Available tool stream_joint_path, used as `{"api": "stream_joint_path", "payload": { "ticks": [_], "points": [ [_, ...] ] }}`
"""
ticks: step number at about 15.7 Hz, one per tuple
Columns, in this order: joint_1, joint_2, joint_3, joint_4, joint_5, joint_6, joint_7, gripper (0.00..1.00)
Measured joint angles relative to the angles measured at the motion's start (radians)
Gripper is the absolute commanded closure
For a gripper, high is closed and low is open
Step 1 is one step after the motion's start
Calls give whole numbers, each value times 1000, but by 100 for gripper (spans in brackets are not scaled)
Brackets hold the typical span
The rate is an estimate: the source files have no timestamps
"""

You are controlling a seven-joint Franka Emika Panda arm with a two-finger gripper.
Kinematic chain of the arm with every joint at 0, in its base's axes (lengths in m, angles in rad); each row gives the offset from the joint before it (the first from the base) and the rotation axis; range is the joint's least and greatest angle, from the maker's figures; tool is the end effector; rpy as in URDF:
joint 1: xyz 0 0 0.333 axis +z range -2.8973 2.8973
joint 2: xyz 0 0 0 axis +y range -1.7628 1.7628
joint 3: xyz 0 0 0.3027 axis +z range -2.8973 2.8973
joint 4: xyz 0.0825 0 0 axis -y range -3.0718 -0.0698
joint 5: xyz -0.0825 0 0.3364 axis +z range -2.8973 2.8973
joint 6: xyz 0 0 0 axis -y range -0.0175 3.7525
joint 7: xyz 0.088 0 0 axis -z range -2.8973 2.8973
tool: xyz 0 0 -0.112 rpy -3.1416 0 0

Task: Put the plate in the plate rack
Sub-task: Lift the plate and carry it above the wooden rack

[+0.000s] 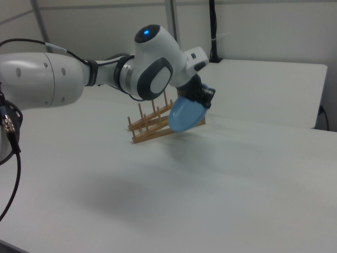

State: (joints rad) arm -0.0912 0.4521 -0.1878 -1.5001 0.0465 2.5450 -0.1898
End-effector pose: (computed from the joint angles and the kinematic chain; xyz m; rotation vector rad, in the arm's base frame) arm 0.6639 -0.1649 0.4812 2.8439 -0.1079 0.8449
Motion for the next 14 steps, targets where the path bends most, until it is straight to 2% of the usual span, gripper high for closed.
{"api": "stream_joint_path", "payload": {
  "ticks": [5, 14],
  "points": [
    [29, -2, 4, 3, 0, 200, 59, 100],
    [91, -14, 5, 79, 0, 283, 63, 100]
  ]
}}
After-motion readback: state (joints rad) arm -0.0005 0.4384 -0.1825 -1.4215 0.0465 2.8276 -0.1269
